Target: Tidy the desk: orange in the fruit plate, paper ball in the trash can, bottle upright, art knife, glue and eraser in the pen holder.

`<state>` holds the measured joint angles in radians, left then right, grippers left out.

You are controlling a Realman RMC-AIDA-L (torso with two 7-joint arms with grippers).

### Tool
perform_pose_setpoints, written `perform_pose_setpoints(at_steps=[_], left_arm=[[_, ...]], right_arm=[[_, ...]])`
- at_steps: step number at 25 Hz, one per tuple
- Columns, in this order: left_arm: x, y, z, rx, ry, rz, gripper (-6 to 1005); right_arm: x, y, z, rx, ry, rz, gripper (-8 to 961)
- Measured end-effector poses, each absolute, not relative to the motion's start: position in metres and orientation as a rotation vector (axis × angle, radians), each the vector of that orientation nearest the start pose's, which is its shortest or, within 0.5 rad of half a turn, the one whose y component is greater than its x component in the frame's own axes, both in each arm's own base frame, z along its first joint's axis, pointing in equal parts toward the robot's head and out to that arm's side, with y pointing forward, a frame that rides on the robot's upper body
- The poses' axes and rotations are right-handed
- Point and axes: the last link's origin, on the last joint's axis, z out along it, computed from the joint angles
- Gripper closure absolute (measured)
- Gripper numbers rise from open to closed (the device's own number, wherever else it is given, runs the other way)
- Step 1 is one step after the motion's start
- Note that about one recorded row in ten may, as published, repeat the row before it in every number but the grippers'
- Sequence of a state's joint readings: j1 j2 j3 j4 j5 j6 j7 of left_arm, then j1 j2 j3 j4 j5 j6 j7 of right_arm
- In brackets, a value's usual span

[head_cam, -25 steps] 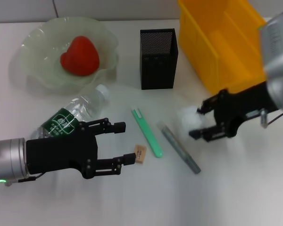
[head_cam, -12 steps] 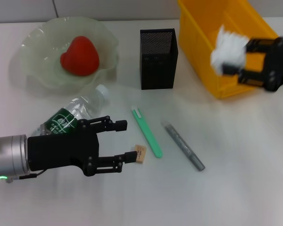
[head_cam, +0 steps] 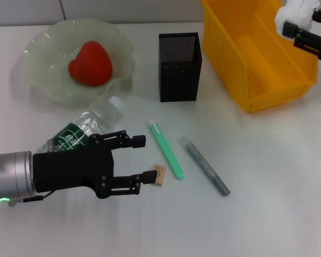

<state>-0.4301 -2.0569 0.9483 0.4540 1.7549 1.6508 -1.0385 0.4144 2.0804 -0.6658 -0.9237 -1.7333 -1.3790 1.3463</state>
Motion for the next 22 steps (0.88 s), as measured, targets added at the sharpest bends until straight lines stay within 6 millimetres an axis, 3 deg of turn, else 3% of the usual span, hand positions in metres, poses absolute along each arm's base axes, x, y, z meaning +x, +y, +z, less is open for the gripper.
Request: perform_pose_setpoints(at_steps=[6,13,18,22], left_arm=[[-0.27,0.27,-0.038,-2.844,-0.396,-0.911,218],[-0.271,0.269,-0.038,-2.845,-0.4,-0.911,218],[-0.271,0.268,-0.038,-2.843,-0.403,-0.914,219],[-0.271,0.268,-0.038,-2.84,-0.404,-0.915,218]], right_arm=[[0.273,0.373,0.073,-2.259,0.497,0.681,365],[0.271,0.377,0.071,-2.252,0.5,0.662,350],[0.274,0.376,0.072,-2.24,0.508,0.662,152],[0.274,0.376,0.072,-2.239,0.508,0.666,136]])
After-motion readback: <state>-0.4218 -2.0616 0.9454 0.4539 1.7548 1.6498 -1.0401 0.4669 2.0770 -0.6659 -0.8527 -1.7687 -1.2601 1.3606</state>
